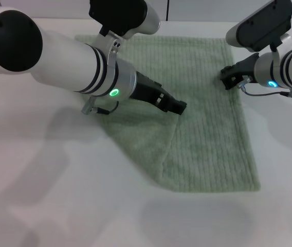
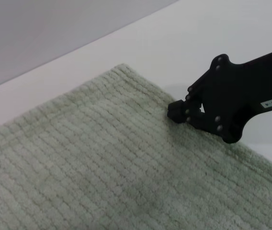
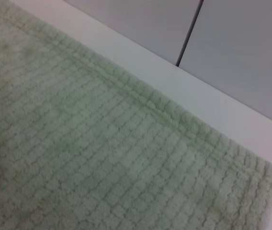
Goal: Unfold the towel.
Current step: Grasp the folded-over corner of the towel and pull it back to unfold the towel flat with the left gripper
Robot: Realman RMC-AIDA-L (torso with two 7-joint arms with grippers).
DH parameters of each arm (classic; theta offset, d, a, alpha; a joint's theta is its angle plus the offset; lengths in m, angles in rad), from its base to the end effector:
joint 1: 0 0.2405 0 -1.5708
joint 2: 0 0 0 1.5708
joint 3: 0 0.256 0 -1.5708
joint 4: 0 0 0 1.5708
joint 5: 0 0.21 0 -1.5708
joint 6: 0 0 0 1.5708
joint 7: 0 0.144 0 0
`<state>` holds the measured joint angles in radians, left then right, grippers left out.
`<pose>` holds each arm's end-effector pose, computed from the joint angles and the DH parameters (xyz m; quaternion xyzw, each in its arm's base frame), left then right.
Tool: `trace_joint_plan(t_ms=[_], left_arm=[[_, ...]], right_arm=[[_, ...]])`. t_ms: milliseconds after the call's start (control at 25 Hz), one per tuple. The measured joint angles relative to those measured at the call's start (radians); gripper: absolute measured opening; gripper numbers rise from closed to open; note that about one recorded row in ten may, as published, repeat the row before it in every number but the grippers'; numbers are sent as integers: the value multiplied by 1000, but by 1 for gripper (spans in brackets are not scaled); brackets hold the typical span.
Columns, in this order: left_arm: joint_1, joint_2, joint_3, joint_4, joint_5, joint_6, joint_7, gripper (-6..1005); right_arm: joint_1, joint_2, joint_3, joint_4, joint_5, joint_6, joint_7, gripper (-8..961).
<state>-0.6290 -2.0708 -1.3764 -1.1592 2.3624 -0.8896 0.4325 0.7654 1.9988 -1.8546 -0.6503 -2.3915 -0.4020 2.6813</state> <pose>-0.1389 0.3780 -0.0839 -0.9293 -0.2888 0.0150 0.2297 0.2289 0.4374 -0.0673 -0.8820 0.2616 -0.0685 0.3859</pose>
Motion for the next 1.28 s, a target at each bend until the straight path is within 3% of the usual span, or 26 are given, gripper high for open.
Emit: trace_joint_plan(t_ms=[760, 1280], left_arm=[[-19, -2, 37, 19, -14, 30, 0, 810], [-57, -2, 73, 107, -34, 106, -4, 810]], right_arm=[[0, 0, 0, 1, 0, -4, 0, 24], [0, 0, 0, -5, 0, -12, 0, 24]])
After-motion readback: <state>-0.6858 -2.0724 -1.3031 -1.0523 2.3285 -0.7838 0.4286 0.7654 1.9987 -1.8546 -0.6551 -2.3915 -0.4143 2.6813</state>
